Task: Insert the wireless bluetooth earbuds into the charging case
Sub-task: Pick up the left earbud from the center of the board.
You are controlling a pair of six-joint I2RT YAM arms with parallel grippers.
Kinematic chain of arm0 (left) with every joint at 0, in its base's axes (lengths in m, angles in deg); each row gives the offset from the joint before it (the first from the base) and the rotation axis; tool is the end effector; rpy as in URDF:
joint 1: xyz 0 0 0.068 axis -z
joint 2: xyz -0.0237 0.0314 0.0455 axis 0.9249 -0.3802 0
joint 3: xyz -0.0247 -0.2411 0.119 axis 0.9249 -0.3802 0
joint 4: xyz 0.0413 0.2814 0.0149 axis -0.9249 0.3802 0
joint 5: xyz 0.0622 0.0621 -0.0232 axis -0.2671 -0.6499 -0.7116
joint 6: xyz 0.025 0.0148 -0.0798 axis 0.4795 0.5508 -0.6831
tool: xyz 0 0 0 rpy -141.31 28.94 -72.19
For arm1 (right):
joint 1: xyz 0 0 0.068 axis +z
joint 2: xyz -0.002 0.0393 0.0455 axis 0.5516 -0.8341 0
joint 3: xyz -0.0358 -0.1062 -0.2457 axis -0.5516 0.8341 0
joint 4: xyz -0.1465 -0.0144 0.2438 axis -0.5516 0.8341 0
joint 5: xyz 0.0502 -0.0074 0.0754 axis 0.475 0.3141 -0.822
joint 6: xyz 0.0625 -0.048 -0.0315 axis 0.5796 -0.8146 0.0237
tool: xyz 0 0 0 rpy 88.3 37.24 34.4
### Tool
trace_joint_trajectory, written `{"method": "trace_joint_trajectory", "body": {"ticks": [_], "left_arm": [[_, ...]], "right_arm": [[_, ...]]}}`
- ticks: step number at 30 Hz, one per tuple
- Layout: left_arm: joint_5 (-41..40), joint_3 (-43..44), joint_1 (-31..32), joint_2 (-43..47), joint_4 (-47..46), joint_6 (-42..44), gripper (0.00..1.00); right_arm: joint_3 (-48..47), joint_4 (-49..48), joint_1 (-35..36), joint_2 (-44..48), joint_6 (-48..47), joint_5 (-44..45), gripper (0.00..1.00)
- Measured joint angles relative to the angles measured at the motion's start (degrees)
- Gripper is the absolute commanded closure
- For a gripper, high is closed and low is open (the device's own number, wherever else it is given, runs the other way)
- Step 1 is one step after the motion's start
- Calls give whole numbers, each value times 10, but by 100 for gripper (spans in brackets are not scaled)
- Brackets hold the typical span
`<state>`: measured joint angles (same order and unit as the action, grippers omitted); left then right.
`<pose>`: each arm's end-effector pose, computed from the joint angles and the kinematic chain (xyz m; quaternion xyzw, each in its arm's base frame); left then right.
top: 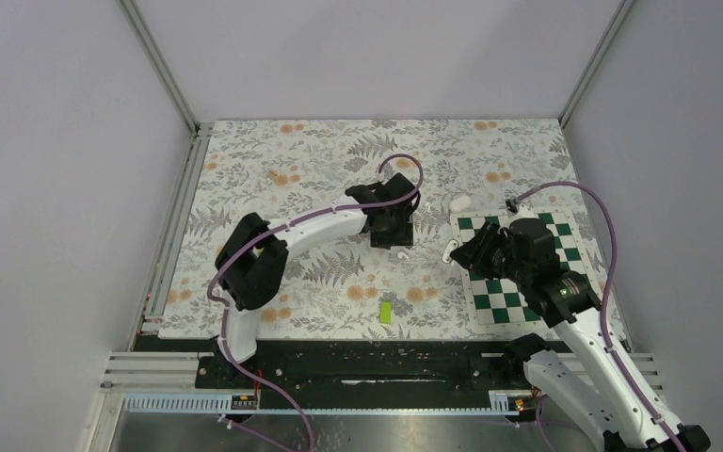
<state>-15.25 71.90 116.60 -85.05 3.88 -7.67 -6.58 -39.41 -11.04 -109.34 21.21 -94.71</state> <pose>0.3045 -0.3464 0.1762 0.0453 0.9684 -0.1662 0.1802 0.1941 0.0902 0.2804 0.0944 0.8538 0.3068 0.4100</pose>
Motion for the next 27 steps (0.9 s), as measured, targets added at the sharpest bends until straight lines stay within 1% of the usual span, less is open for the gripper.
{"method": "trace_joint_trajectory", "body": {"ticks": [5, 7, 11, 12, 15, 19, 20, 23, 27], "left_arm": [[-45, 21, 14, -27, 10, -86, 54], [-68, 44, 21, -43, 24, -116, 57], [-109, 92, 36, -80, 55, -164, 59], [-120, 111, 40, -93, 66, -177, 59], [-141, 130, 46, -111, 84, -214, 58], [-154, 131, 46, -119, 118, -260, 48], [-155, 130, 44, -119, 124, -267, 47], [-155, 130, 36, -119, 132, -287, 52], [-150, 129, 27, -119, 135, -303, 52]], "right_arm": [[0, 0, 0, 2, 0, 0, 100], [0, 0, 0, 3, 0, -1, 100], [0, 0, 0, 5, 0, -2, 100], [0, 0, 0, 5, 0, -4, 100], [0, 0, 0, 5, -2, -9, 100], [0, 0, 0, 5, -4, -15, 100], [0, 0, 0, 4, -4, -16, 100], [0, 0, 0, 2, -4, -21, 100], [0, 0, 0, -9, -4, -31, 100]]}}
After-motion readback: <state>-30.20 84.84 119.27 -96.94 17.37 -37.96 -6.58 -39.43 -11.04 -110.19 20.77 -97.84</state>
